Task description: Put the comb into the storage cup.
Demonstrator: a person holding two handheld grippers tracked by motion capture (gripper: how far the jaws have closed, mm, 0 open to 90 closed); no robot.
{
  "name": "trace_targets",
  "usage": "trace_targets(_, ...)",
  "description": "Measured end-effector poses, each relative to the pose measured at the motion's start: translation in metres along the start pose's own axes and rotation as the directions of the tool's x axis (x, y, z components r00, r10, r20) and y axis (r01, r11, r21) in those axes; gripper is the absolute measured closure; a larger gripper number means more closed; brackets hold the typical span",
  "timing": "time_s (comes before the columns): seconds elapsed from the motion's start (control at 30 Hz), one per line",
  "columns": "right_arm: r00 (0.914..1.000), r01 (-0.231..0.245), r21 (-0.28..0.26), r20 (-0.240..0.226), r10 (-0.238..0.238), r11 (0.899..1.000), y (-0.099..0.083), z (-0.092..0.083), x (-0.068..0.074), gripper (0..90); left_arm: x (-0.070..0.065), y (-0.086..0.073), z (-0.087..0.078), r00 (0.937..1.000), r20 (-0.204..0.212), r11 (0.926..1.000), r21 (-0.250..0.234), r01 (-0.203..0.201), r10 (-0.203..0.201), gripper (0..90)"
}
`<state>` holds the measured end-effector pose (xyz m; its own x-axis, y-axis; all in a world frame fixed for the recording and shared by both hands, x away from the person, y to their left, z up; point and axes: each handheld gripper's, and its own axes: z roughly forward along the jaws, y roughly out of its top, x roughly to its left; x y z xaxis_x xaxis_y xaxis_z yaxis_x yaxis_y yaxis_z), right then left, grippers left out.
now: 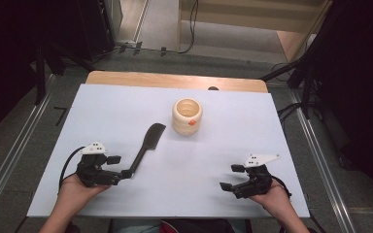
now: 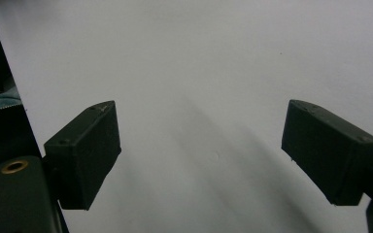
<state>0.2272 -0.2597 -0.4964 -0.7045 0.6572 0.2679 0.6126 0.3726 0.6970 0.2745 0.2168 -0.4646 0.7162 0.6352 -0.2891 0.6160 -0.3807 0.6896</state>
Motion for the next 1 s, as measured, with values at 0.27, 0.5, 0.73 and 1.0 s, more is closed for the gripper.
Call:
trace_targets(0.27,0.9997,-0.015,-0.008,0.020,0.015,1.000,-0.001,0.000,-0.002,12.5,0.000,0.003,0.005,0.9999,-0.011,0.9999,0.003,0.013,-0.013,22.7)
trace_targets(0.5,0.9994,-0.019,-0.010,0.030,0.019,1.000,-0.001,0.000,-0.002,12.5,-0.001,0.008,0.009,0.9983,-0.043,0.9992,-0.001,0.040,-0.040,22.5)
trace_targets(0.73,0.9989,-0.030,-0.014,0.036,0.031,0.999,-0.001,0.000,-0.003,12.5,-0.001,0.018,0.016,0.9939,-0.096,0.9983,-0.026,0.052,-0.054,22.1)
trace_targets(1.0,0.9982,-0.040,-0.018,0.044,0.041,0.999,-0.001,0.000,-0.003,12.5,0.001,0.031,0.024,0.9856,-0.147,0.9965,-0.011,0.083,-0.083,22.3)
